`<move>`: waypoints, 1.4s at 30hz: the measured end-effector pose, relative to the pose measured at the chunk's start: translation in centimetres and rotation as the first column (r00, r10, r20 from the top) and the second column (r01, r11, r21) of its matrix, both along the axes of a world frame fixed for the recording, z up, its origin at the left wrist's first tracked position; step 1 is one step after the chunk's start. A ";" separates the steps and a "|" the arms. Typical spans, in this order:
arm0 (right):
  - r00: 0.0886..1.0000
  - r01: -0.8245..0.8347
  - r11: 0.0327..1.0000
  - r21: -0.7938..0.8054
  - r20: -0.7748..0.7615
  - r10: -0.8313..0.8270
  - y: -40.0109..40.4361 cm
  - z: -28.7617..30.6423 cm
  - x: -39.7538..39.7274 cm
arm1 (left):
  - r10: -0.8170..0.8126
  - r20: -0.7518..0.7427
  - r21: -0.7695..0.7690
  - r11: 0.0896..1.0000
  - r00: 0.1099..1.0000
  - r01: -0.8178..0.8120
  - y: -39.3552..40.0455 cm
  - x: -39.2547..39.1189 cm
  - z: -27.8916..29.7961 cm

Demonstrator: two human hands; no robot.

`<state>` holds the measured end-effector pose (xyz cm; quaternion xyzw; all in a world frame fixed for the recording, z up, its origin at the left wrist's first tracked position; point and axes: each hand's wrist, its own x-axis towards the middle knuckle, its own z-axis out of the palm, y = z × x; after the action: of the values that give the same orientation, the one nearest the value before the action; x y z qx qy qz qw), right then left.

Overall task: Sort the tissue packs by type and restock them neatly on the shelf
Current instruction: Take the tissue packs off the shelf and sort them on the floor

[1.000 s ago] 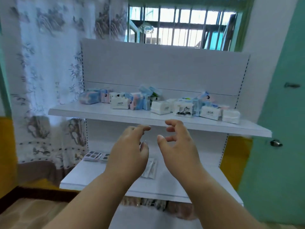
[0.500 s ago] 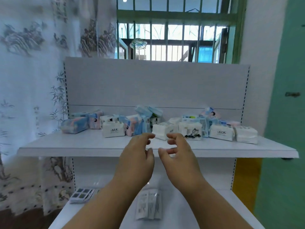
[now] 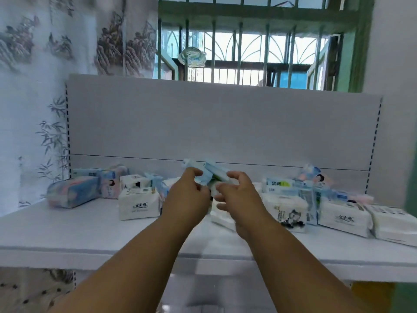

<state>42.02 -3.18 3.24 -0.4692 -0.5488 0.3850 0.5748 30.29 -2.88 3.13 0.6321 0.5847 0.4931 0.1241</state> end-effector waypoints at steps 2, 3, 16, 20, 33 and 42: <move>0.982 -0.069 0.994 -0.081 -0.179 0.054 3.7 1.0 0.4 | 0.097 0.028 0.018 0.995 0.995 -0.097 2.8 -0.1 0.9; 0.968 -0.096 0.989 -0.112 -0.240 0.067 5.6 1.4 0.7 | 0.156 0.003 0.025 0.987 0.988 -0.156 4.3 -0.3 1.5; 0.795 -0.175 0.945 -0.275 -0.606 -0.029 19.5 1.6 0.2 | 0.370 -0.338 -0.126 0.893 0.865 -0.432 16.7 -0.5 3.5; 0.737 -0.118 0.983 -0.143 -0.676 -0.010 18.0 1.4 -0.1 | 0.356 0.042 0.051 0.932 0.933 -0.358 14.7 -0.5 2.7; 0.652 -0.033 0.999 -0.026 -0.758 0.002 0.9 -0.1 -7.6 | 0.059 0.778 0.134 0.957 0.625 -0.258 -2.6 -8.1 -0.6; 0.590 -0.500 0.864 -0.051 -0.751 0.297 -13.2 -4.8 -21.7 | 0.371 0.702 0.061 0.819 0.608 -0.570 -21.8 -17.8 -6.0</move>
<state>20.34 -16.34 -1.55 -0.2134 -0.3148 0.7248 0.5745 12.49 -24.64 -2.86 0.2473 0.5725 0.7757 0.0969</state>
